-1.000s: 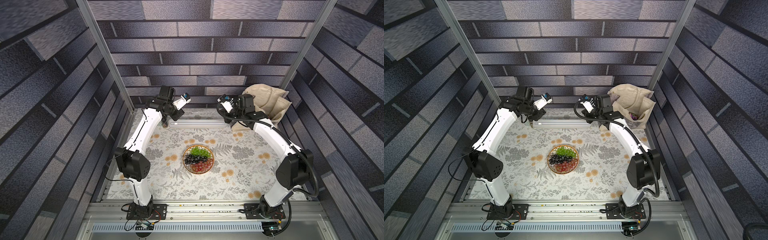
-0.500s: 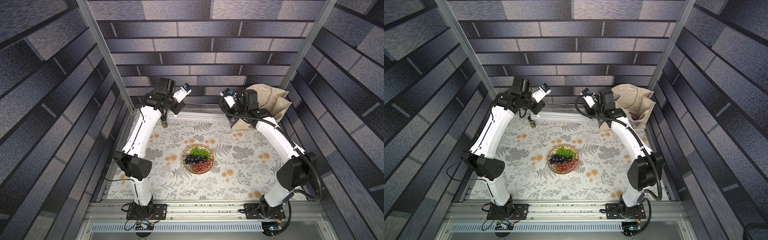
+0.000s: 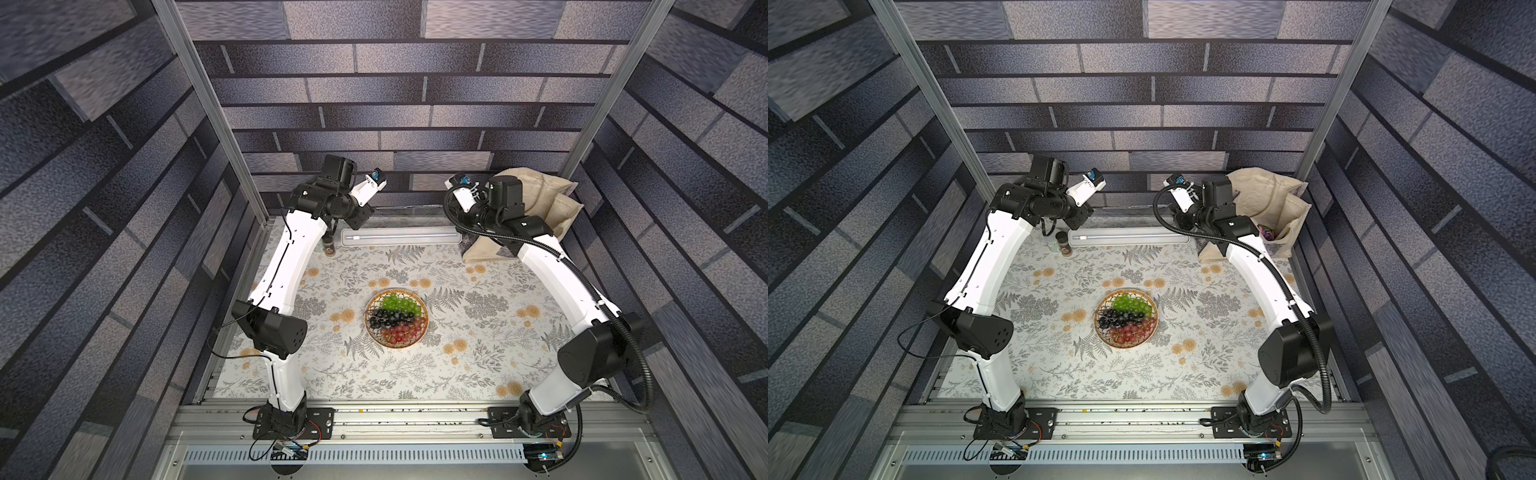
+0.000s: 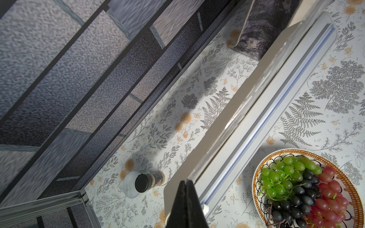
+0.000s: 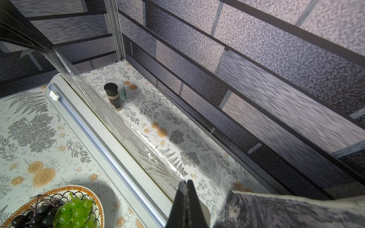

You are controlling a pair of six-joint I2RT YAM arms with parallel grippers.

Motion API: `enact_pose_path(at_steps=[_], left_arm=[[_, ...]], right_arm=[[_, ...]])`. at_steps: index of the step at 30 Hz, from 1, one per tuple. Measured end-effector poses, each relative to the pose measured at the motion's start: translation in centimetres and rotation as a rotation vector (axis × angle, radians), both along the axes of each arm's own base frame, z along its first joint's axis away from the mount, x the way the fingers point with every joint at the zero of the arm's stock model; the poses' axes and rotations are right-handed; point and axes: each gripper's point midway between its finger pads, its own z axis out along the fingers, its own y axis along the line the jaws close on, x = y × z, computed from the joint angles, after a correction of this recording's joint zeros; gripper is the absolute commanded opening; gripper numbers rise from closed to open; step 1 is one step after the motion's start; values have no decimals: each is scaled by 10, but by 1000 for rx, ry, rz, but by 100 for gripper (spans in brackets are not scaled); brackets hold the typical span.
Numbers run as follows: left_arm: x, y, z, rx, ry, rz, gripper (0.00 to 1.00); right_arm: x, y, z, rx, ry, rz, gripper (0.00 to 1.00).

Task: Wrap the plate with plastic wrap
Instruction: Pull the plastic wrap from the plastic wrap cutting box.

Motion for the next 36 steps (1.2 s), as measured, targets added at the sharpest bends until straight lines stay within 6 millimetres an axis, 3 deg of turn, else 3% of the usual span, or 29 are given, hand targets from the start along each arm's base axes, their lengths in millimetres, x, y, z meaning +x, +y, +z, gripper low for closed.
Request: enact_pose_path(at_steps=[15,20,30,36], left_arm=[[-2,0,2,12,-2,6,0],[-1,1,13,4,-30,9,0],[-2,-2,56,-27,-133,8,0],[0,-6,71,-34,-174,9,0]], right_arm=[[-1,0,8,4,-12,0,0],[-1,0,11,6,-16,0,0],[-3,-1,57,35,-101,0,0],[-7,-2,85,53,-155,0,0]])
